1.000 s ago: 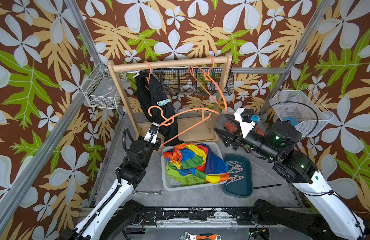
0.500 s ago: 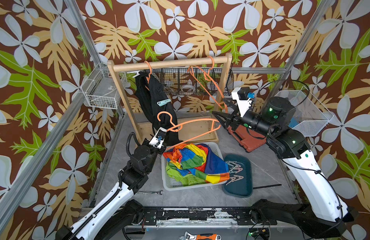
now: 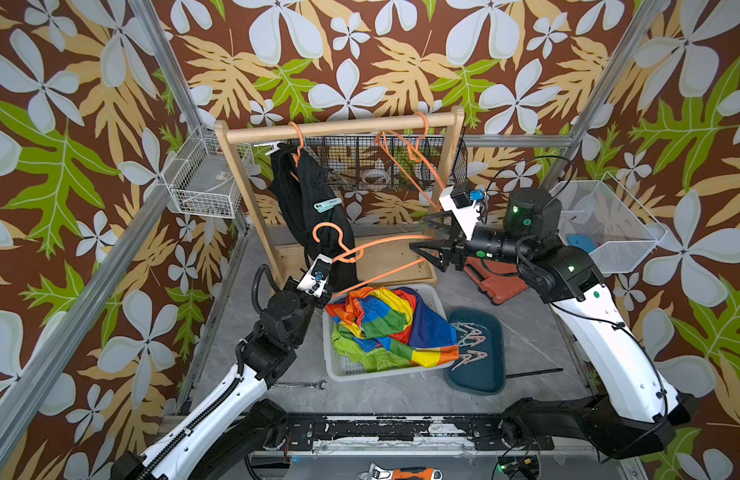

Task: Remove the clothespins securing shorts to the hanger
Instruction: Place the hanger on the clothesline.

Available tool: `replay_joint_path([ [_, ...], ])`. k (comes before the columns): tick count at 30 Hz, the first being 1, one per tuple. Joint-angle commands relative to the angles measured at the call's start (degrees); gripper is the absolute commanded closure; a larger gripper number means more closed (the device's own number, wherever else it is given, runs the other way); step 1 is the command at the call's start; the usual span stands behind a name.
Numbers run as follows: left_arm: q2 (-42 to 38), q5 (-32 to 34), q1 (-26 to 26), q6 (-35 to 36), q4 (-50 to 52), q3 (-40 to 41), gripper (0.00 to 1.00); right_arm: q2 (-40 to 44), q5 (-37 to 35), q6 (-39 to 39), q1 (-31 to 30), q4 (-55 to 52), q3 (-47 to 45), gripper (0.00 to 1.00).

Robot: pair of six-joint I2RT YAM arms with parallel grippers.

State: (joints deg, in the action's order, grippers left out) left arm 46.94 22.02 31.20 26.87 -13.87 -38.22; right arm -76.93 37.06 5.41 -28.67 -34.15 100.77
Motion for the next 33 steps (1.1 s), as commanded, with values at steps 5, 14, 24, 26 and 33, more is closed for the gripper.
replay_joint_path([
  [5,0.1,-0.5,0.0,-0.3,-2.1,-0.4,1.00,-0.4,1.0,1.1,0.0,-1.3,-0.9,0.34],
  [14,0.3,-0.8,0.0,-0.5,-1.9,-0.6,1.00,-2.2,3.1,0.5,0.0,-1.2,-0.5,0.80],
  [24,-0.4,1.6,0.0,-0.8,-3.0,-0.4,0.62,-0.2,0.8,0.3,0.0,0.2,-2.8,1.00],
  [26,-1.5,2.6,0.0,-0.6,-3.9,0.0,0.35,0.3,0.1,0.4,0.0,0.4,-3.3,1.00],
  [33,-6.9,9.9,-0.1,1.0,-10.0,2.7,0.00,2.5,-1.1,0.3,0.0,0.8,-4.8,1.00],
])
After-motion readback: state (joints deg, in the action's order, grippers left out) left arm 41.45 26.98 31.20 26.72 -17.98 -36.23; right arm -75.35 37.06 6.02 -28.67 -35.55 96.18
